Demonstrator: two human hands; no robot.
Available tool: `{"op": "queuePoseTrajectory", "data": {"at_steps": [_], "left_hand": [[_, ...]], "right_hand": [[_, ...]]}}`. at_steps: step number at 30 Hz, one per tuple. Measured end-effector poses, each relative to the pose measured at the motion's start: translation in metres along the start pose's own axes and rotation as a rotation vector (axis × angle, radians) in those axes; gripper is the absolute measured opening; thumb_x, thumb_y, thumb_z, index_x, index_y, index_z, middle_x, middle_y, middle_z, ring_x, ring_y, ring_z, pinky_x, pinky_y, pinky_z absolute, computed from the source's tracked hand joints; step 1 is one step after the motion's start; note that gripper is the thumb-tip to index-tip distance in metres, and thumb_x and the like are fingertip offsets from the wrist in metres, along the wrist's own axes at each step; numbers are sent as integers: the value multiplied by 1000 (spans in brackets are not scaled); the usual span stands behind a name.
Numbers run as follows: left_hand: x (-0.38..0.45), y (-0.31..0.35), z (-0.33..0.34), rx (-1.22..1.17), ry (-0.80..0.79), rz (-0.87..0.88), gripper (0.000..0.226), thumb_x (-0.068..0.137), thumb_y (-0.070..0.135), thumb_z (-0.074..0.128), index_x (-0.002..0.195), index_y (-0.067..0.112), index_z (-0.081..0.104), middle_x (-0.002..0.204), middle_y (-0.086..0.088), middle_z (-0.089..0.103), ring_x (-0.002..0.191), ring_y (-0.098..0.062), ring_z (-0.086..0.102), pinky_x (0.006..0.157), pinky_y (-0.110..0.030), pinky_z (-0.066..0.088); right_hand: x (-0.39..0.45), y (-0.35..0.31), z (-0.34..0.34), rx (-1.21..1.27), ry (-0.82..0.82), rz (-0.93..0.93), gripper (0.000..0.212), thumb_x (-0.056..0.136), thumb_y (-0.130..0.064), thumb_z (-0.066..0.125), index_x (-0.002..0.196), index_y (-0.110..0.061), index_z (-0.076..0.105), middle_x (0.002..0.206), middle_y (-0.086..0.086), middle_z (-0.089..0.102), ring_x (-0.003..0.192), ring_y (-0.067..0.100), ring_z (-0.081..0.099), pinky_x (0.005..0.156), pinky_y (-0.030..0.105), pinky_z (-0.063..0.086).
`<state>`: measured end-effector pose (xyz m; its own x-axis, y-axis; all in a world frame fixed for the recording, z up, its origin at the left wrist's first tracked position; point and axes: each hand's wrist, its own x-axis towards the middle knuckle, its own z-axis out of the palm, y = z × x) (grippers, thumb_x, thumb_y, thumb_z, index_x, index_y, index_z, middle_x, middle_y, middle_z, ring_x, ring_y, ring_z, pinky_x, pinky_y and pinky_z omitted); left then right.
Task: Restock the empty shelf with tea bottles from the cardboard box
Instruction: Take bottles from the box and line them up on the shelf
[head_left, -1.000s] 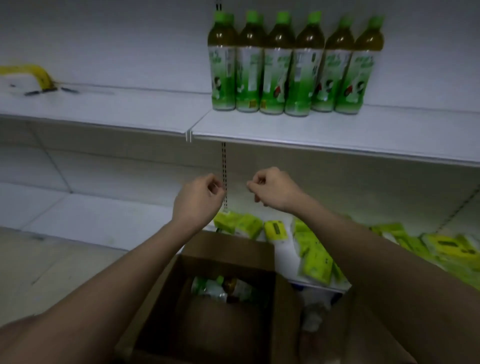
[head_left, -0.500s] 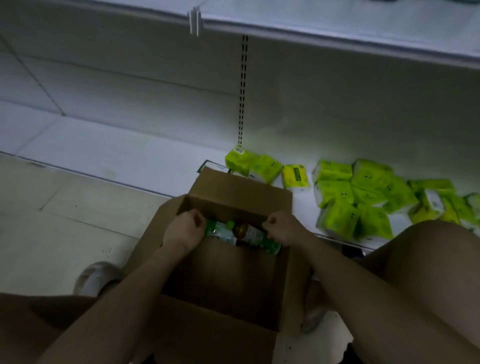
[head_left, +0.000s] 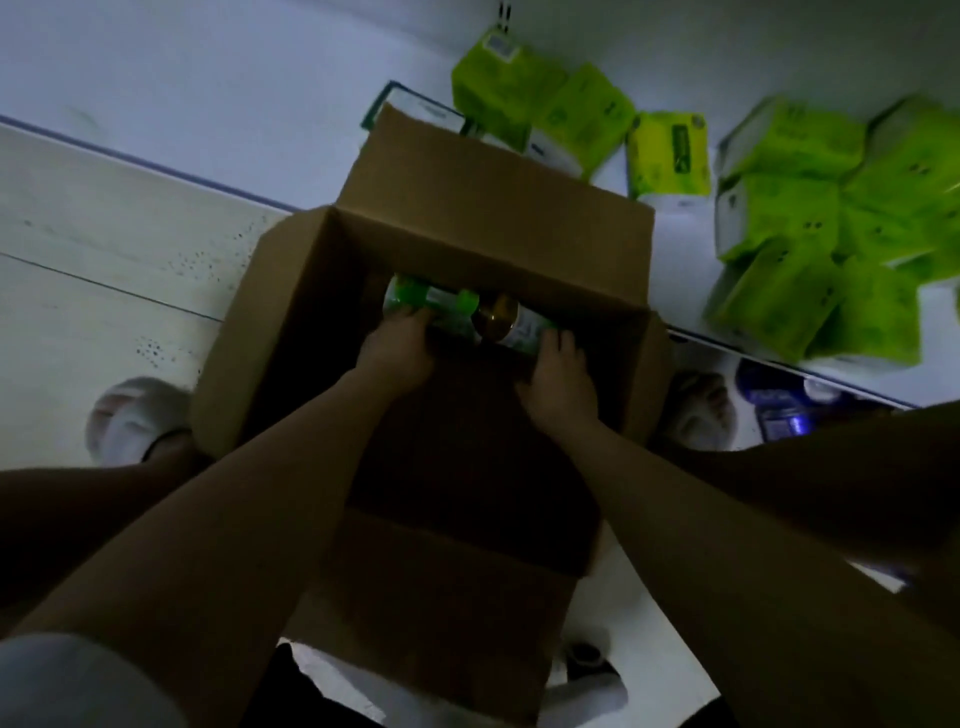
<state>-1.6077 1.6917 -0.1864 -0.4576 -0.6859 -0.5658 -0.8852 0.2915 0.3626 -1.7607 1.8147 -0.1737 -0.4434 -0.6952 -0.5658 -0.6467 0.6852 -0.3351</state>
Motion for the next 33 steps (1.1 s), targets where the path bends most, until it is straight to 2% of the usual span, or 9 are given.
{"op": "queuePoseTrajectory", "data": {"at_steps": [4,9,13,17,22,25,28,30,33], "left_hand": [[32,-2,1,-8,-49,37,72,85,14,63,148,22,29,154,-8,29,137,-32,34,100,-50,44],[46,-8,11,199,-130,24,87,84,28,66,152,22,13,158,-5,15,145,-31,12,108,-58,31],[41,0,18,315,-107,-68,78,84,28,64,149,24,20,150,-9,22,143,-36,14,104,-60,30],[32,-5,28,298,-54,-135,78,80,29,70,144,23,26,151,-12,20,143,-36,13,106,-59,27],[24,-12,38,406,-4,-68,75,79,16,68,142,19,26,147,-10,33,137,-35,25,108,-57,24],[20,-16,43,469,-89,-91,76,79,20,69,144,22,29,149,-12,24,137,-37,19,106,-57,26],[12,-17,56,421,-111,-128,75,78,17,69,141,17,28,142,-13,35,133,-34,30,104,-55,31],[9,-16,63,406,-121,-129,73,80,15,65,141,16,25,139,-13,42,130,-34,35,103,-54,31],[11,-14,65,480,-217,-130,74,82,21,65,144,21,25,145,-14,34,133,-39,28,100,-55,34]], "right_hand": [[26,4,-1,-48,47,-27,77,88,-18,67,149,-17,20,151,9,31,135,33,34,102,48,42],[48,6,1,-137,-10,-46,73,88,-17,66,148,-15,24,150,13,32,137,35,31,105,51,38],[51,12,-1,-356,-81,-86,54,92,-21,60,142,-21,39,145,15,32,135,38,27,105,53,34],[44,14,9,-453,-251,-231,63,92,-16,57,148,-19,29,149,14,32,136,38,30,105,52,34],[30,18,26,-490,-182,-345,43,95,-8,45,138,-12,44,133,16,54,121,33,51,92,40,46],[28,19,29,-546,-275,-364,50,91,-13,56,140,-13,42,141,14,44,129,33,41,98,43,42],[25,22,35,-609,-349,-330,60,91,-17,59,146,-15,35,148,13,34,137,34,32,109,49,31],[23,24,41,-654,-354,-329,65,91,-18,61,148,-19,32,151,13,30,140,33,28,112,51,27],[25,25,48,-761,-304,-400,62,87,-24,65,144,-21,41,151,12,31,141,31,24,113,54,23]]}}
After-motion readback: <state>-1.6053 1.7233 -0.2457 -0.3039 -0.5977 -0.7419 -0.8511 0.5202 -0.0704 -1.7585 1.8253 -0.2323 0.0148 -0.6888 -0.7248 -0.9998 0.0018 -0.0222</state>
